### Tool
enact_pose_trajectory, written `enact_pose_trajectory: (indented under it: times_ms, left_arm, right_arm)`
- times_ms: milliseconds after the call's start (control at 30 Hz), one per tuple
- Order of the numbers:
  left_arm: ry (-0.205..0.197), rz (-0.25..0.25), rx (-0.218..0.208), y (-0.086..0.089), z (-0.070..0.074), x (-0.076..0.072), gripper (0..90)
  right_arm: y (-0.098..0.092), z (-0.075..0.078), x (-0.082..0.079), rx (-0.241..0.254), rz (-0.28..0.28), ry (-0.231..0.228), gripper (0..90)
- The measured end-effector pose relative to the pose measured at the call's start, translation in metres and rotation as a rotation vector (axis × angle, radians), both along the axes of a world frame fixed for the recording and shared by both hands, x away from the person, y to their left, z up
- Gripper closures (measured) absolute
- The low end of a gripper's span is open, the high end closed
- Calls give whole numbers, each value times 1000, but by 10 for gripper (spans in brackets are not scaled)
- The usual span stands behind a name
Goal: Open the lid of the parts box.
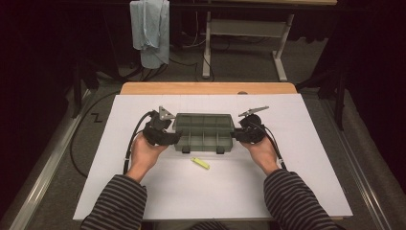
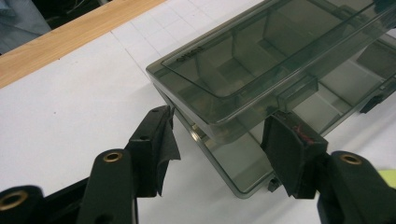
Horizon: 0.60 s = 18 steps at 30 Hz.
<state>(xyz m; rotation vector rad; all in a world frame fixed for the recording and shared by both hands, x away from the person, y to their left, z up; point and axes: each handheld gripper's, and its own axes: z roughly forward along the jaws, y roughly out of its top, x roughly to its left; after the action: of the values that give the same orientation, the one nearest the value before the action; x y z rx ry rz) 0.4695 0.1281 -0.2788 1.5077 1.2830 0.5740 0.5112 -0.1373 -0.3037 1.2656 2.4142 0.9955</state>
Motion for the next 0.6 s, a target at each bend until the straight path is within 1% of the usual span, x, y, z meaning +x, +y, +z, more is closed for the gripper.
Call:
enact_pose_trajectory:
  times_ms: [233, 333, 500, 600]
  left_arm:
    - [0, 2, -10, 0, 3, 2, 431]
    - [-2, 2, -11, 0, 4, 3, 431]
    - [-1, 3, -16, 0, 5, 4, 432]
    - [-2, 4, -13, 0, 5, 5, 432]
  right_arm:
    - [6, -2, 9, -14, -22, 27, 746]
    - [9, -4, 12, -29, -25, 30, 746]
    - [12, -7, 16, -33, -30, 37, 747]
    - [14, -6, 17, -52, -29, 38, 746]
